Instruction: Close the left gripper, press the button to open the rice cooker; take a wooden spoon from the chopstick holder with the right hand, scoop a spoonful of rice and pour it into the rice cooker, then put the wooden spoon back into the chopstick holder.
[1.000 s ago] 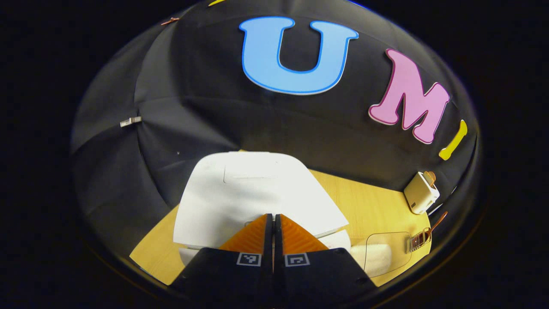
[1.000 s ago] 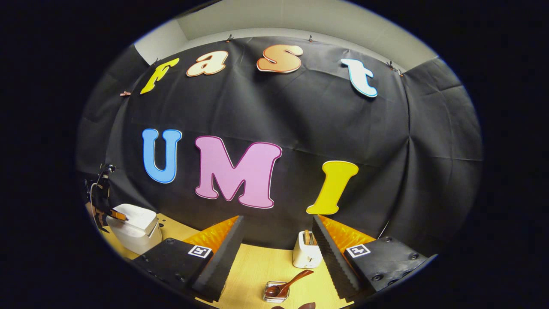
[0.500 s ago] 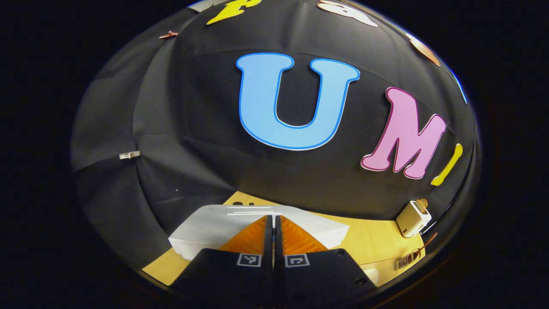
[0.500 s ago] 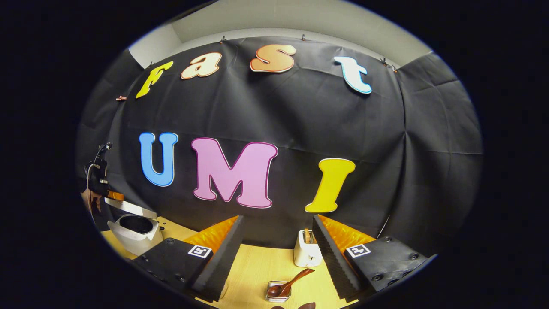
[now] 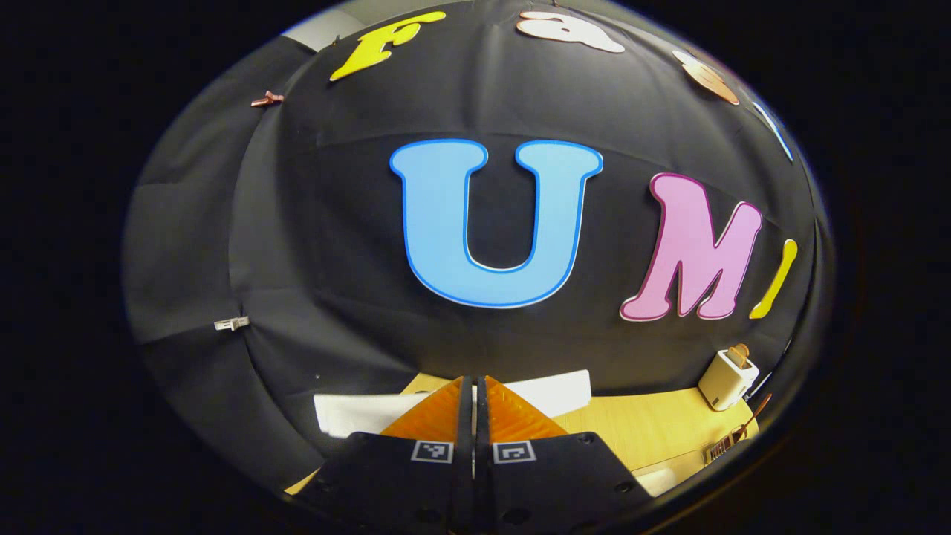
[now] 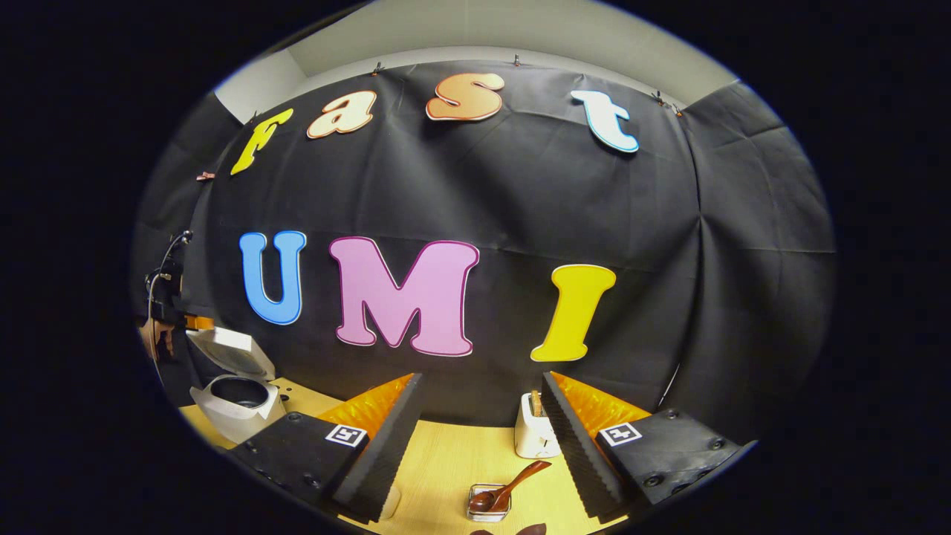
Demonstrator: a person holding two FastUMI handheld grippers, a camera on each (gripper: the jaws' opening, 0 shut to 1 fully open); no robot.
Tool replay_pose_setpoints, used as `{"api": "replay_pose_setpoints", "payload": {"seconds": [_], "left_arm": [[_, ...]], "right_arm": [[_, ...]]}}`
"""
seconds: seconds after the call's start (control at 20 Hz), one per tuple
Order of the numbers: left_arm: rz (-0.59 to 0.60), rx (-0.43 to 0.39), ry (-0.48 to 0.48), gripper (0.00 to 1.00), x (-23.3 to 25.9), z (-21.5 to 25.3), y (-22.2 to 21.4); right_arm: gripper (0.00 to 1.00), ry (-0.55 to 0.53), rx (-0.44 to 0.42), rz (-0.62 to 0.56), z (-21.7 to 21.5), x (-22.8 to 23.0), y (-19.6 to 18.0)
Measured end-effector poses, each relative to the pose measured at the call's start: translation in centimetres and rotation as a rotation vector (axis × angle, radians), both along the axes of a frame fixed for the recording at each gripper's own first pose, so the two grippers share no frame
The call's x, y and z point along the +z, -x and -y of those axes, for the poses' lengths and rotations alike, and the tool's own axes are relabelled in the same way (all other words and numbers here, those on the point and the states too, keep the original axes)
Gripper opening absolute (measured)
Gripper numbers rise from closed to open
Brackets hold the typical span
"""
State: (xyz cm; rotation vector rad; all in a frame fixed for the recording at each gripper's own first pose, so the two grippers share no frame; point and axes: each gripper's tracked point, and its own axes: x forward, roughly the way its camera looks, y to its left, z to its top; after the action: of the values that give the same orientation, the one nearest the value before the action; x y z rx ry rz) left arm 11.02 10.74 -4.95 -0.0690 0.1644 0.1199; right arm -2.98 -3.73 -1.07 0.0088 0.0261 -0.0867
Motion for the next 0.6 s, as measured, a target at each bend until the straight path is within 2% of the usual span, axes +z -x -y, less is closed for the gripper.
{"api": "replay_pose_setpoints", "payload": {"seconds": [0.4,0.5,0.6], "left_arm": [[0.150,-0.042,0.018,0.05,4.6,3.7,3.0],[0.181,-0.059,0.010,0.15,5.5,4.7,3.5],[0.189,-0.072,-0.002,0.54,5.9,5.8,4.0]], "right_arm": [[0.97,-0.156,-0.030,-0.079,2.3,-4.8,-0.6],[0.97,-0.201,-0.038,-0.115,3.1,-7.0,-0.7],[0.98,-0.231,-0.033,-0.156,3.7,-9.3,-0.9]]}}
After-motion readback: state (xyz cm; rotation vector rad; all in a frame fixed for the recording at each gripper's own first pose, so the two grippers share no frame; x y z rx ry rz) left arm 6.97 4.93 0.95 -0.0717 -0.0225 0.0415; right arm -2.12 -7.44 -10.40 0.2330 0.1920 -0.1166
